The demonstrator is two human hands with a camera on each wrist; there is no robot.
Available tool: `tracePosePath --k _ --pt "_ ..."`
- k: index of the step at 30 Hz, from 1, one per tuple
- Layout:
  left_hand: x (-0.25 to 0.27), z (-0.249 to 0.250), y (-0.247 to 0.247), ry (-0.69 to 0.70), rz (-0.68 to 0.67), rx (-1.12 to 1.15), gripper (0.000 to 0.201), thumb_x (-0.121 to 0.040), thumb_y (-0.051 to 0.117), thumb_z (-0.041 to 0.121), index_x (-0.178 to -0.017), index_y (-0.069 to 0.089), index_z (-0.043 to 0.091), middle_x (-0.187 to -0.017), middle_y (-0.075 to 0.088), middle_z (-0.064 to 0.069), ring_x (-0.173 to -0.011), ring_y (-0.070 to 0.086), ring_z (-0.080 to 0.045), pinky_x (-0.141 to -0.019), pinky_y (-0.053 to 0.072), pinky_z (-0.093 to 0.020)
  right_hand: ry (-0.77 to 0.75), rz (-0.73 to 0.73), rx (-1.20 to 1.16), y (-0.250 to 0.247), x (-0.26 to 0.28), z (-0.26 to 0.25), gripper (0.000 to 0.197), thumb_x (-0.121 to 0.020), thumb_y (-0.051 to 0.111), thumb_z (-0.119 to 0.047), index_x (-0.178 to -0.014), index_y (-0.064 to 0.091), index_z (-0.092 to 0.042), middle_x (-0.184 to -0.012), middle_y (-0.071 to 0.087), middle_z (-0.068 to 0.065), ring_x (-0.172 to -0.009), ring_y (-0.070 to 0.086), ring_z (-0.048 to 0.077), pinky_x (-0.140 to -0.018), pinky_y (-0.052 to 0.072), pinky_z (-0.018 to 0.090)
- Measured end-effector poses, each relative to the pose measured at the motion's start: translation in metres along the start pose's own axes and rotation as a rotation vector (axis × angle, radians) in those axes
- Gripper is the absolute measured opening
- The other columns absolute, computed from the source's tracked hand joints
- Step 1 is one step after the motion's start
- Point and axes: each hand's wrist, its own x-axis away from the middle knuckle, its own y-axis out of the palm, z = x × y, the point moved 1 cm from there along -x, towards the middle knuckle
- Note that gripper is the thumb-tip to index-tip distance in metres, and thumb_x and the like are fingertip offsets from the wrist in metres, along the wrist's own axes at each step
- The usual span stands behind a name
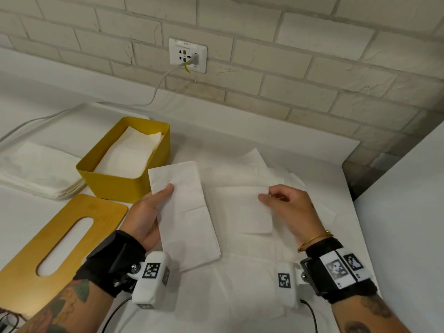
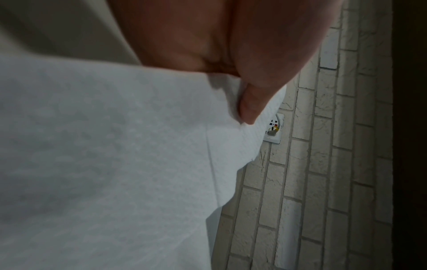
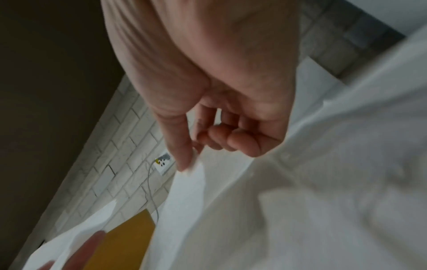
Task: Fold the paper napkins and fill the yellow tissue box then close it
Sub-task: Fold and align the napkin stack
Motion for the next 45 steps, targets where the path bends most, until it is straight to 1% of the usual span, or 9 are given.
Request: tracePosePath --k 7,12,18,22,27,30,33,41,45 --pt "-0.001 -0.001 0.012 0.007 -0.019 -0.043 0.033 -0.101 0.056 0.021 -0.130 0.063 0.007 -0.122 0.072 -0.016 -0.105 0.072 -0.029 -0.087 0.058 -0.042 0.121 -0.041 -0.209 -0.019 -0.004 0.003 0.014 -0.088 0.074 -0.003 -0.094 0.070 -0.015 -0.083 0.078 0.000 -0.082 0.074 0.016 -0.072 0.055 0.025" --pt "-0.001 0.012 0.021 0.055 -0.055 -0.087 0.030 -0.101 0.056 0.021 -0.127 0.065 0.009 -0.119 0.073 -0.014 -0.103 0.073 -0.029 -0.090 0.056 -0.045 -0.175 0.058 0.001 -0.033 -0.010 -0.010 0.012 -0.086 0.079 -0.017 -0.087 0.073 -0.027 -0.092 0.073 -0.010 -0.093 0.067 0.013 -0.090 0.052 0.032" --pt "-0.003 0.046 0.036 0.185 -0.112 -0.150 0.023 -0.101 0.056 0.021 -0.117 0.067 0.010 -0.099 0.078 -0.006 -0.086 0.076 -0.021 -0.067 0.062 -0.031 -0.643 -0.056 0.202 -0.068 0.009 -0.075 0.017 -0.085 0.075 -0.030 -0.085 0.064 -0.042 -0.139 0.057 -0.015 -0.135 0.048 0.007 -0.115 0.035 0.032" --pt "-0.003 0.052 0.062 0.205 -0.175 -0.202 0.018 -0.101 0.054 0.017 -0.106 0.070 0.010 -0.095 0.078 -0.006 -0.083 0.075 -0.019 -0.072 0.063 -0.030 -0.799 -0.254 0.177 -0.071 0.040 -0.132 0.016 -0.088 0.076 -0.023 -0.090 0.065 -0.034 -0.115 0.075 -0.002 -0.123 0.063 0.020 -0.107 0.047 0.038" --pt "0.002 0.029 0.091 0.079 -0.271 -0.210 0.029 -0.096 0.059 0.020 -0.114 0.069 0.000 -0.106 0.076 -0.017 -0.089 0.075 -0.027 -0.078 0.063 -0.036 -0.587 -0.385 0.026 -0.048 0.035 -0.157 0.016 -0.072 0.081 -0.017 -0.084 0.070 -0.015 -0.088 0.077 0.004 -0.081 0.072 0.014 -0.079 0.058 0.025" --pt "0.011 0.009 0.100 -0.035 -0.367 -0.189 0.038 -0.098 0.056 0.026 -0.126 0.065 0.002 -0.120 0.072 -0.020 -0.105 0.071 -0.036 -0.089 0.060 -0.044 -0.424 -0.314 0.109 -0.031 0.008 -0.135 0.019 -0.078 0.085 -0.012 -0.087 0.070 -0.020 -0.088 0.077 0.008 -0.076 0.071 0.021 -0.080 0.058 0.040" --pt "0.017 -0.006 0.099 -0.113 -0.427 -0.146 0.037 -0.100 0.054 0.027 -0.127 0.065 0.004 -0.121 0.072 -0.018 -0.108 0.071 -0.034 -0.091 0.060 -0.042 -0.283 -0.244 0.140 -0.023 -0.009 -0.107 0.025 -0.080 0.084 -0.016 -0.098 0.068 -0.025 -0.086 0.076 0.010 -0.077 0.073 0.029 -0.083 0.058 0.053" --pt "0.012 -0.025 0.088 -0.040 -0.344 -0.318 0.028 -0.094 0.065 0.013 -0.119 0.069 0.000 -0.114 0.074 -0.018 -0.105 0.072 -0.038 -0.093 0.058 -0.047 0.004 -0.150 -0.215 -0.024 -0.002 -0.056 0.058 -0.062 0.087 -0.038 -0.114 0.068 -0.022 -0.107 0.076 0.008 -0.094 0.074 0.024 -0.076 0.057 0.037" --pt "0.008 -0.028 0.084 -0.026 -0.298 -0.298 0.026 -0.095 0.064 0.013 -0.118 0.069 0.001 -0.113 0.075 -0.015 -0.103 0.073 -0.034 -0.086 0.059 -0.042 0.079 -0.121 -0.508 -0.013 0.018 -0.025 0.058 -0.068 0.083 -0.018 -0.122 0.065 -0.015 -0.116 0.074 0.008 -0.106 0.072 0.026 -0.082 0.060 0.039"
